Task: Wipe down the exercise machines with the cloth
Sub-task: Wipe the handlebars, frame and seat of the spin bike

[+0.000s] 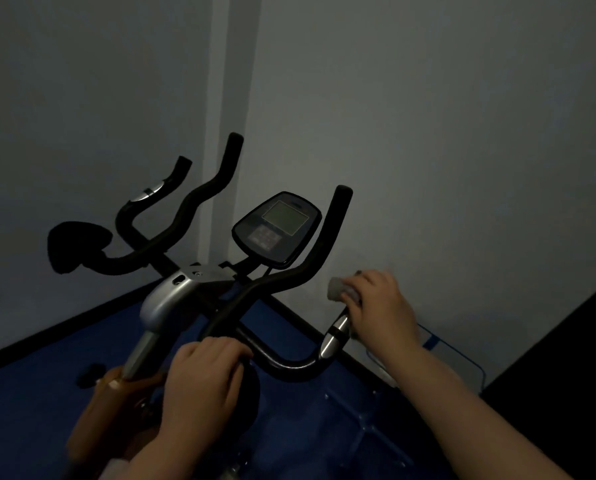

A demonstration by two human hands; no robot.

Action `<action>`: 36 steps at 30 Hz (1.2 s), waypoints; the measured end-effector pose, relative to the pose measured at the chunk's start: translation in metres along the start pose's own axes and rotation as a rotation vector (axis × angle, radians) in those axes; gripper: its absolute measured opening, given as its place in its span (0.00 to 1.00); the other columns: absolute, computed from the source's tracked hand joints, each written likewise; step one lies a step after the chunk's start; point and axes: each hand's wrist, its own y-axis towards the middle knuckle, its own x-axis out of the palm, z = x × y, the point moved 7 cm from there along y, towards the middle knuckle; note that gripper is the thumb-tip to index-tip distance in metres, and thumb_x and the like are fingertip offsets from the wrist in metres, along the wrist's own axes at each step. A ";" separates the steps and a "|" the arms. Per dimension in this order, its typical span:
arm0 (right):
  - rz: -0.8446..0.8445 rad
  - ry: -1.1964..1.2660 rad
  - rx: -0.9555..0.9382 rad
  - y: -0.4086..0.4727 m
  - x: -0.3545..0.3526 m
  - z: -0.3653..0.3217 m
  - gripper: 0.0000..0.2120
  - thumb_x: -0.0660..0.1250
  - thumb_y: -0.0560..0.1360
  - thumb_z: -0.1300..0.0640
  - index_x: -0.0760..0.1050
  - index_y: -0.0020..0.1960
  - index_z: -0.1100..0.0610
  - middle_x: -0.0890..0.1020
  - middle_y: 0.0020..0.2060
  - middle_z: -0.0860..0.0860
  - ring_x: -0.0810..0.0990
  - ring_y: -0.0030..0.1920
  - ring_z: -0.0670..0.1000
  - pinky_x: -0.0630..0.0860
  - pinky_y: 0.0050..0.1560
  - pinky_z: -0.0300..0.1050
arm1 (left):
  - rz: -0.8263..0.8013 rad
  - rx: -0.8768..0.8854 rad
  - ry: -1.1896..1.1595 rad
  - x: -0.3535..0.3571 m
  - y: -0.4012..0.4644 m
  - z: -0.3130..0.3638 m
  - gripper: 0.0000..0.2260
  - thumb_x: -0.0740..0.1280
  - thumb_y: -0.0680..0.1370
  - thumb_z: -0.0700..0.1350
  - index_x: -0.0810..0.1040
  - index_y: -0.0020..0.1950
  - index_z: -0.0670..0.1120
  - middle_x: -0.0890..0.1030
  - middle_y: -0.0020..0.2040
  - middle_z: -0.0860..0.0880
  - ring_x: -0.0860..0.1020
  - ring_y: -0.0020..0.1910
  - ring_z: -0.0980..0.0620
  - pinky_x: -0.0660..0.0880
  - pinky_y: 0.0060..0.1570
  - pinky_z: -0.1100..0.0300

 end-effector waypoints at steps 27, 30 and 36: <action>-0.427 0.454 -0.090 -0.034 0.068 -0.105 0.13 0.71 0.74 0.54 0.81 0.57 0.44 0.83 0.53 0.43 0.79 0.54 0.42 0.73 0.56 0.34 | 0.127 -0.047 -0.065 -0.010 -0.006 -0.004 0.07 0.62 0.72 0.42 0.80 0.40 0.45 0.80 0.43 0.49 0.73 0.44 0.51 0.63 0.43 0.59; -0.550 0.387 -0.057 -0.028 0.070 -0.097 0.12 0.71 0.74 0.53 0.80 0.57 0.45 0.83 0.51 0.45 0.79 0.53 0.45 0.75 0.56 0.43 | 0.109 -0.072 -0.059 -0.009 -0.008 -0.006 0.06 0.62 0.72 0.43 0.79 0.40 0.45 0.79 0.43 0.49 0.73 0.44 0.51 0.63 0.43 0.60; -0.611 0.349 -0.087 -0.011 0.079 -0.099 0.08 0.70 0.73 0.54 0.81 0.52 0.47 0.82 0.49 0.46 0.79 0.51 0.47 0.75 0.53 0.44 | 0.124 -0.111 -0.058 -0.010 -0.007 -0.009 0.06 0.62 0.71 0.42 0.78 0.39 0.45 0.78 0.42 0.50 0.72 0.43 0.52 0.64 0.42 0.60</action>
